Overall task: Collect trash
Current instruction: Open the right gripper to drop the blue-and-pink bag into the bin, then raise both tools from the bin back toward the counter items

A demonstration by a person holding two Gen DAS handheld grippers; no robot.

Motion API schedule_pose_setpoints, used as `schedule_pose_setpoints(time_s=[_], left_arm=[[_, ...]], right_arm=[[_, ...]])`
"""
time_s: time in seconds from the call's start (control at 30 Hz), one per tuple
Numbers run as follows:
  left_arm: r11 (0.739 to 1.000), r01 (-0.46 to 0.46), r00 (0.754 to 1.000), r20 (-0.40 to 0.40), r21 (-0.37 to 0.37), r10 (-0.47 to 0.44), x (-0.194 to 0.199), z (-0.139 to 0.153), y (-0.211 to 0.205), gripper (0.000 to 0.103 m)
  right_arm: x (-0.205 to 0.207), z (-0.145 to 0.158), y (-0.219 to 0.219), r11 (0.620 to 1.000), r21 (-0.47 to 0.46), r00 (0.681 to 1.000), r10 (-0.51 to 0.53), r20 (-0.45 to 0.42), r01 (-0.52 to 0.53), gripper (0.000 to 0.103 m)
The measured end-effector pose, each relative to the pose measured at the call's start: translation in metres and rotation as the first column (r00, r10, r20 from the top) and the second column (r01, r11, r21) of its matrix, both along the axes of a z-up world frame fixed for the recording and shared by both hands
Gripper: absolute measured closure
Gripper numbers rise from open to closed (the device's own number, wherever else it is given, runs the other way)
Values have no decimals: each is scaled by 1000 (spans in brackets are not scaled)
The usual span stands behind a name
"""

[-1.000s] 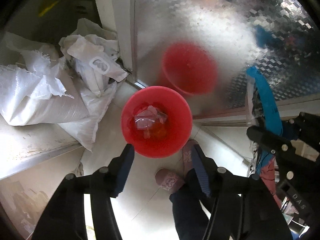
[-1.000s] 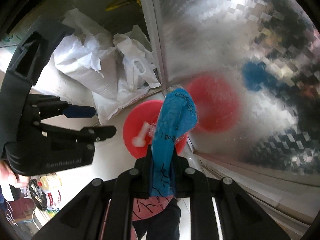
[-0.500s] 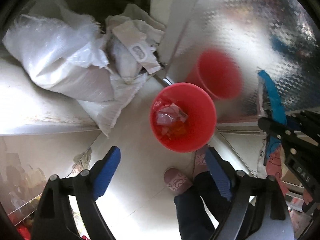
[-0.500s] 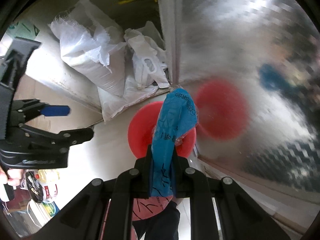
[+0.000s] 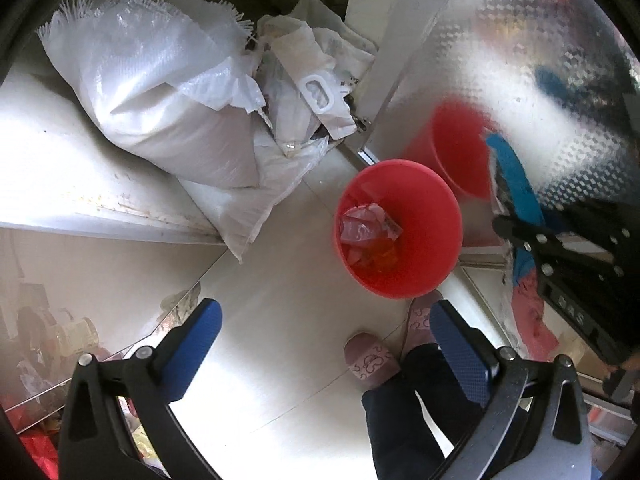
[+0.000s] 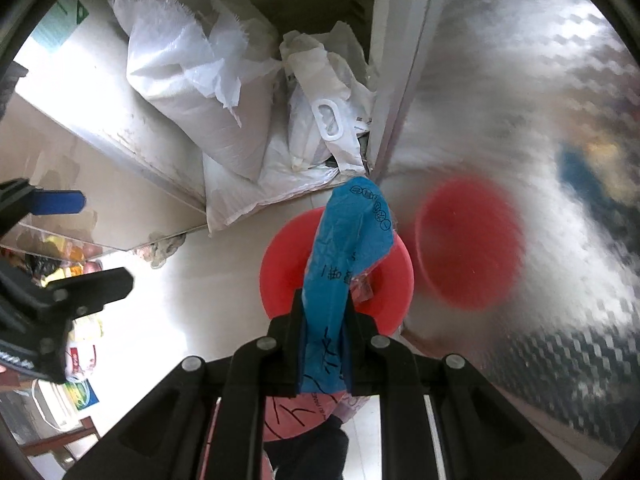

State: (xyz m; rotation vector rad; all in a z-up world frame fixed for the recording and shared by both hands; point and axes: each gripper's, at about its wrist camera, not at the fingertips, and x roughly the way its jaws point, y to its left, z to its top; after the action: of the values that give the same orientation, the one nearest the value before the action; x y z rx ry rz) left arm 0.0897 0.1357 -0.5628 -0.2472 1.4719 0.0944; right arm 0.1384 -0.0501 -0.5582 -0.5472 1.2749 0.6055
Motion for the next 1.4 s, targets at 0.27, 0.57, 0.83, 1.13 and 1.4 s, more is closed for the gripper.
schedule_pose_setpoints(time_s=[0.27,0.57,0.83,1.13,1.4], left_arm=[[1000,1,1000,-12,-6,-1,-3,-2,-1,0],[999,-36,999,4,6,36,-10,26,0,0],[998,-66,997,41,25,65,-34,114,-1,0],[995,-89,984,160,47,80,-58,259,-2,0],[991,-106,957,280,87,78,-62,349,-1,0]], right_arm=[[7,-6,2,1000,-23,1000,17,7,-16,23],[-8,17,-4,997,-56,998,54,17,-53,2],[-30,94,-9,999,-29,999,32,-3,-32,1],[-65,220,1,996,33,997,78,28,-78,1],[-80,312,2,987,102,985,106,139,-120,1]])
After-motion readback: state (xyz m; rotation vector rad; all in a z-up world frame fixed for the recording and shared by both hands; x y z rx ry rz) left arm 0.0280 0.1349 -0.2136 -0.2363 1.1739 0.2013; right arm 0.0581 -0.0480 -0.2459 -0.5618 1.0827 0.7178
